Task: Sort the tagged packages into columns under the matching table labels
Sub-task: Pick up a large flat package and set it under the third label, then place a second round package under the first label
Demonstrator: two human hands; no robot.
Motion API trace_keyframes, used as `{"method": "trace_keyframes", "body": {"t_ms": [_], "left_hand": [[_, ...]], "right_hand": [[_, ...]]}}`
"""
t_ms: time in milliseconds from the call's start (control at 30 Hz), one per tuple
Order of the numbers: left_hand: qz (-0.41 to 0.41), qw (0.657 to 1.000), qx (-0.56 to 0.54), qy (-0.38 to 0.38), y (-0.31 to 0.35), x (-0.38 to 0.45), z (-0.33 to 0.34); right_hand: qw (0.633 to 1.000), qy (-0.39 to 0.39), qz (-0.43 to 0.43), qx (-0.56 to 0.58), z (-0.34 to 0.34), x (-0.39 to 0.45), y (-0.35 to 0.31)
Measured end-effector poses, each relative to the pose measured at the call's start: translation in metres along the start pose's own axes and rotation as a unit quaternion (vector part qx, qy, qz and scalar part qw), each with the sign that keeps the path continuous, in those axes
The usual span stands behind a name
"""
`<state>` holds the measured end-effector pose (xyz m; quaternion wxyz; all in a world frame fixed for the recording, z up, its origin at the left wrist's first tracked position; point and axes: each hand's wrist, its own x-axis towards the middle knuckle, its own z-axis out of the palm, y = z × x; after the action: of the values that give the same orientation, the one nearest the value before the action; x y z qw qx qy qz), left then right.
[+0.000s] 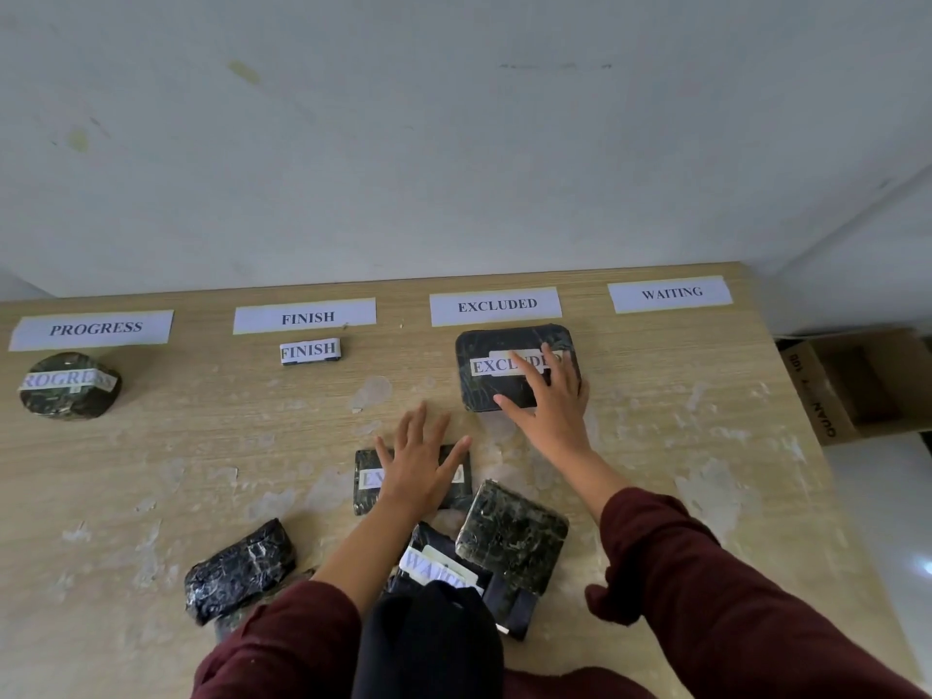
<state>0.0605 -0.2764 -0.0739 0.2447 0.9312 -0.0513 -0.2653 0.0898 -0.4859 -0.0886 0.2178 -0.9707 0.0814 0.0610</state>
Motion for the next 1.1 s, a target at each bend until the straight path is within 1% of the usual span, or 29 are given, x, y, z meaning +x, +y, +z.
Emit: {"method": "trace_keyframes", "body": {"t_ms": [100, 200, 300, 367, 467, 533, 600, 700, 800, 867, 933, 967, 1033, 1100], "left_hand": [[0.005, 1.000, -0.007, -0.003, -0.003, -0.002, 0.000], [0.006, 1.000, -0.017, -0.002, -0.006, -0.004, -0.004], [-0.001, 1.000, -0.025, -0.006, -0.005, -0.008, -0.009], [0.000, 0.999, -0.037, -0.002, -0.003, -0.013, -0.012], [0.009, 0.998, -0.065, 0.017, 0.000, -0.022, -0.015], [0.021, 0.996, -0.075, 0.035, 0.001, -0.028, -0.016], [0.024, 0.995, -0.087, 0.052, -0.001, -0.034, -0.015], [0.019, 0.993, -0.094, 0.067, -0.003, -0.040, -0.013], [0.006, 0.994, -0.090, 0.068, -0.002, -0.045, -0.014], [0.015, 0.993, -0.102, 0.063, -0.003, -0.051, -0.015], [0.056, 0.991, -0.102, 0.059, -0.007, -0.056, -0.013], [0.061, 0.990, -0.113, 0.066, -0.007, -0.059, -0.014], [0.058, 0.977, -0.187, 0.082, -0.002, -0.066, -0.021], [0.050, 0.953, -0.288, 0.073, 0.004, -0.072, -0.029]], "right_hand": [[0.999, -0.003, -0.033, -0.027, 0.000, 0.000, -0.001], [0.998, -0.011, -0.044, -0.034, 0.000, -0.001, 0.000], [0.998, -0.037, -0.041, -0.026, -0.004, 0.000, -0.001], [0.999, -0.025, -0.047, -0.012, -0.009, -0.006, -0.005], [0.996, 0.021, -0.065, 0.058, -0.019, -0.035, -0.016], [0.987, 0.011, -0.077, 0.138, -0.024, -0.064, -0.024], [0.980, -0.020, -0.100, 0.170, -0.028, -0.096, -0.032], [0.984, -0.058, -0.118, 0.121, -0.032, -0.137, -0.039], [0.987, -0.048, -0.146, 0.038, -0.026, -0.157, -0.035], [0.990, -0.053, -0.131, 0.004, -0.022, -0.159, -0.031], [0.995, -0.062, -0.083, 0.014, -0.024, -0.157, -0.030], [0.996, -0.063, -0.067, 0.023, -0.027, -0.157, -0.031], [0.995, -0.045, -0.071, 0.051, -0.036, -0.158, -0.033], [0.986, -0.020, -0.088, 0.142, -0.045, -0.162, -0.033]]}}
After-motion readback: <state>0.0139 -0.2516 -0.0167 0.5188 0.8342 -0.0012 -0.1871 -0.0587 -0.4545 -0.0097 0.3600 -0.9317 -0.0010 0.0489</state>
